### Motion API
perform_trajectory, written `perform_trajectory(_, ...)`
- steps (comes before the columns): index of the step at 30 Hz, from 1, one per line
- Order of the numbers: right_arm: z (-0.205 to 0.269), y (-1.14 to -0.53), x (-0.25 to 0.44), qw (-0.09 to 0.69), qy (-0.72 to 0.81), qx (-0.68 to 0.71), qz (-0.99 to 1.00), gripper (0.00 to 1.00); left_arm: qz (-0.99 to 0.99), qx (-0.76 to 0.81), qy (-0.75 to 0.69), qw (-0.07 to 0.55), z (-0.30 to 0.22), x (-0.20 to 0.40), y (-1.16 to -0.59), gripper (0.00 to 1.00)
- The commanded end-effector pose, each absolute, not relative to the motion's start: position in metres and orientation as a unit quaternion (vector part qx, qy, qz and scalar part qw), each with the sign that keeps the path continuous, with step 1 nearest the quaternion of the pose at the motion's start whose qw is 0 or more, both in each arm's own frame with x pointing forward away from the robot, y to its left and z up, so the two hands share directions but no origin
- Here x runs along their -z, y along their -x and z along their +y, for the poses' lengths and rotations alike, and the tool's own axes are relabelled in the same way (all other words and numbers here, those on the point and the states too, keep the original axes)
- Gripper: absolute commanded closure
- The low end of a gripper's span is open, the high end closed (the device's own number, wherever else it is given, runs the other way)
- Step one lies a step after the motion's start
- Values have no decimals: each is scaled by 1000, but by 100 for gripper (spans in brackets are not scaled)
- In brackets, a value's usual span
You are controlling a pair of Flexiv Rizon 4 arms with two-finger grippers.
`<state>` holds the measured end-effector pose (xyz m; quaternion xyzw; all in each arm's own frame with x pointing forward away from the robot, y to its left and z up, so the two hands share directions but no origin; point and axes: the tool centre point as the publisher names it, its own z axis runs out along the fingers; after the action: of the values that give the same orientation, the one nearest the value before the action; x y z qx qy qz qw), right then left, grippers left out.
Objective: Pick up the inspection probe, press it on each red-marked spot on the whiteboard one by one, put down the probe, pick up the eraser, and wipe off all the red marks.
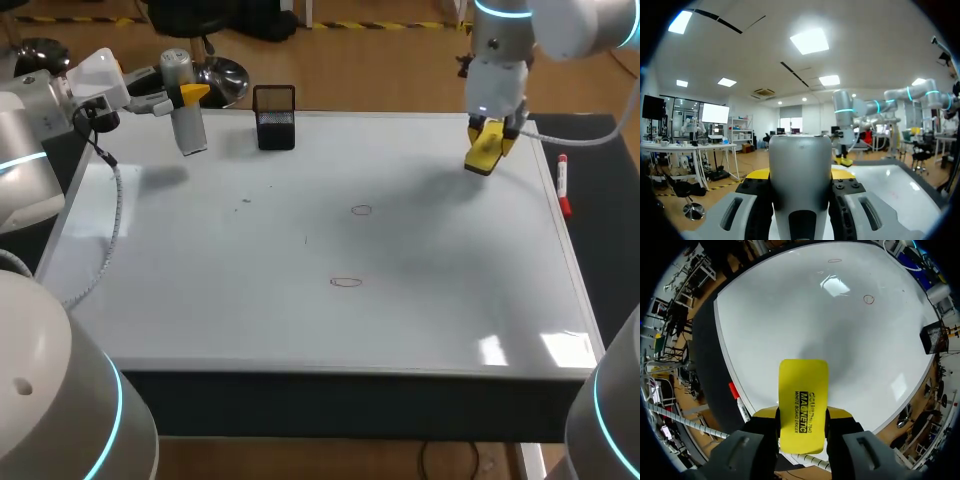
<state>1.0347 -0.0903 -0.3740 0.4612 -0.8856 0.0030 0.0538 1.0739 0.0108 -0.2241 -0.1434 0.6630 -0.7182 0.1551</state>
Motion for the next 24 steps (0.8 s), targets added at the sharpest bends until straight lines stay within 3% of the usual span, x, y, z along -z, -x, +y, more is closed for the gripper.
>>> perform_trajectory(1, -90, -1036, 373, 56, -462, -5, -885, 100, 663, 718, 144, 157, 10, 223, -1073, 100)
perform_trajectory(15, -90, -1036, 373, 56, -462, -5, -885, 100, 663, 718, 144, 157, 10, 223, -1073, 100)
perform_trajectory(24, -90, -1036, 373, 56, -462, -5, -885, 100, 662, 737, 73, 116, -48, 215, -1034, 100)
